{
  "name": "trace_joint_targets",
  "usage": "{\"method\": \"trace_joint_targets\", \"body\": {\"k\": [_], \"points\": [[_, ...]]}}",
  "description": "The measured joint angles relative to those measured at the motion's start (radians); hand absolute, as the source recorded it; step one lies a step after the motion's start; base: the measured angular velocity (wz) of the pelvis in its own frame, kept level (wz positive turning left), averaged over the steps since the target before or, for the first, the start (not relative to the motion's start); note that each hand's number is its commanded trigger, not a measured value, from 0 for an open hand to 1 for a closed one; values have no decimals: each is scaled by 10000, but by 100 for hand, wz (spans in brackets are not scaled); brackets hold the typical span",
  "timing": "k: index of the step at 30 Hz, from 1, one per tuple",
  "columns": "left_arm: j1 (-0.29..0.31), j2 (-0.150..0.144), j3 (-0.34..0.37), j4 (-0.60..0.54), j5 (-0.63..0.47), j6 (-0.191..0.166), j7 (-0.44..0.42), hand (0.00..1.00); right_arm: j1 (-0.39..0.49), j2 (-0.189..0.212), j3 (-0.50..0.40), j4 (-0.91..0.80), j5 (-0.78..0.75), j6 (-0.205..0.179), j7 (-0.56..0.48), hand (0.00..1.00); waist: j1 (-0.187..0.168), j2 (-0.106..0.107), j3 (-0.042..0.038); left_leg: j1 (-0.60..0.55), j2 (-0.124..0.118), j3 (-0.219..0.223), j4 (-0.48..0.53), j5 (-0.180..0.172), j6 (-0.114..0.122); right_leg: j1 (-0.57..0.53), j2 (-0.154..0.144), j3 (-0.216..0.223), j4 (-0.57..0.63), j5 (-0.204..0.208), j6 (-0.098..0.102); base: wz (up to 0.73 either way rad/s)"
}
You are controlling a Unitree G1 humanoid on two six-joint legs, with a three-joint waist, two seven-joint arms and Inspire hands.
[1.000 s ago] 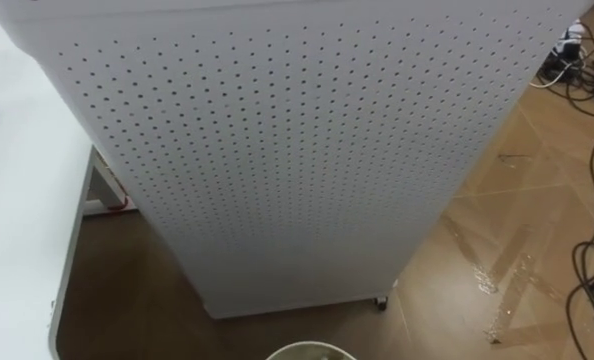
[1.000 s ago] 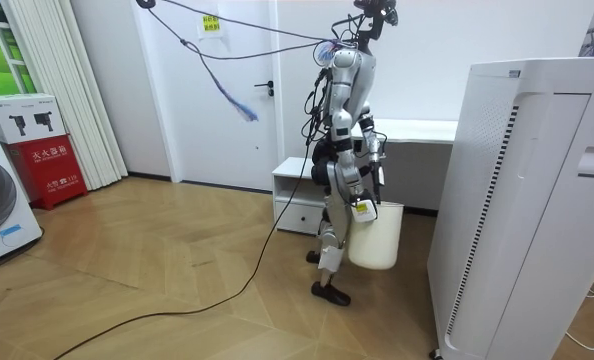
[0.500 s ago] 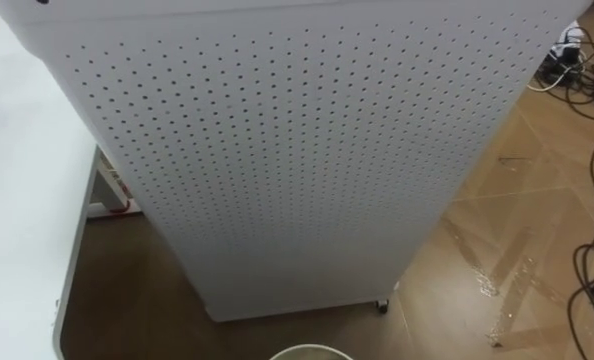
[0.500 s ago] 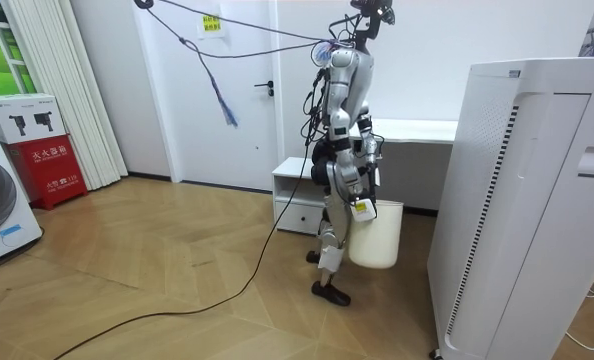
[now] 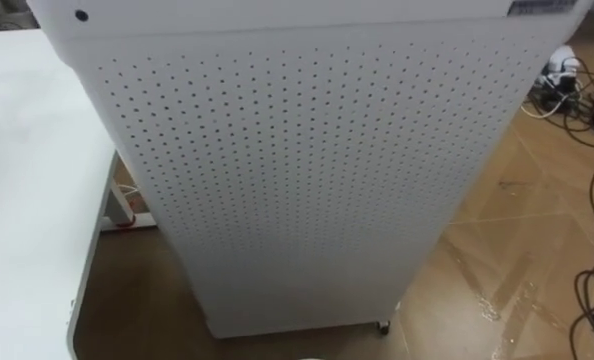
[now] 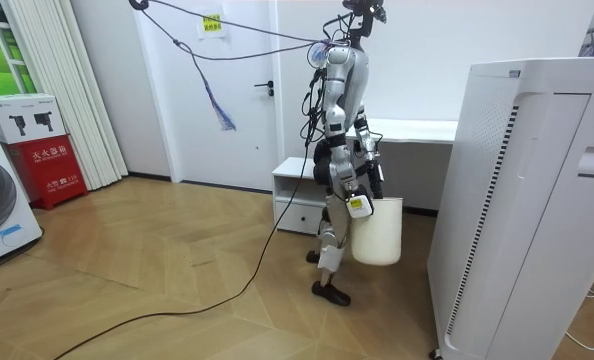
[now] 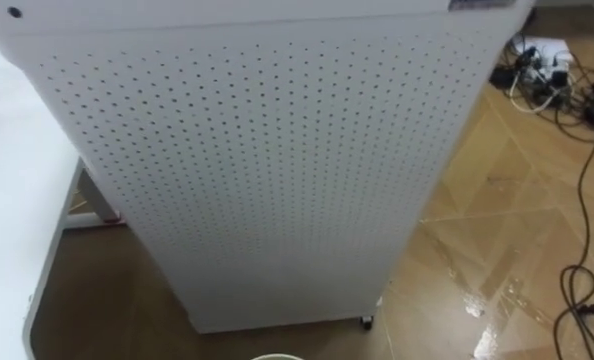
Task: Pick garbage
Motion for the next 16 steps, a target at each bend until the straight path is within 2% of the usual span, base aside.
{"method": "trace_joint_targets", "body": {"k": [1, 4, 8, 11, 13, 15, 16], "points": [[170, -71, 340, 253, -566, -123, 75, 0, 194, 18, -161, 13, -14, -44, 77, 100, 86, -27, -20, 212, 14, -19, -63, 0, 0, 252, 26, -14, -102, -10, 17, 6], [396, -234, 1172, 778, -1859, -178, 278, 0, 409, 155, -333, 3, -85, -57, 96, 100, 126, -55, -44, 502, 22, -255, -154, 0, 0, 708, 36, -193, -349, -36, 63, 23], [752, -319, 1920, 1196, -2594, -133, 333, 0, 705, 221, -740, -23, -212, -52, 22, 100, 377, -51, -45, 947, 65, -255, -382, 0, 0, 1150, 97, -235, -547, -28, 88, 5], [1015, -292, 2651, 1312, -2829, 217, 655, 0, 864, 225, -996, -53, -253, -50, -181, 100, 430, -73, -51, 1052, 69, -258, -384, 0, 0, 1311, 102, -268, -641, -27, 96, 1], [1300, -154, 3145, 1426, -2989, 553, 806, 0, 1136, 219, -1459, 88, -172, -46, -314, 100, 430, -132, -49, 1209, 82, -257, -397, -1, 0, 1493, 113, -278, -691, -29, 98, 0], [1397, -176, 3499, 1461, -3107, 712, 863, 0, 1281, 220, -1848, 102, -87, -38, -408, 100, 417, -195, -35, 1319, 84, -258, -409, -1, 0, 1619, 117, -275, -725, -34, 104, 0], [1450, -174, 3581, 1494, -3180, 795, 867, 0, 1294, 220, -2122, 209, -88, 5, -462, 100, 420, -245, -68, 1352, 86, -257, -417, -1, 0, 1676, 129, -258, -761, -32, 105, 0]]}}
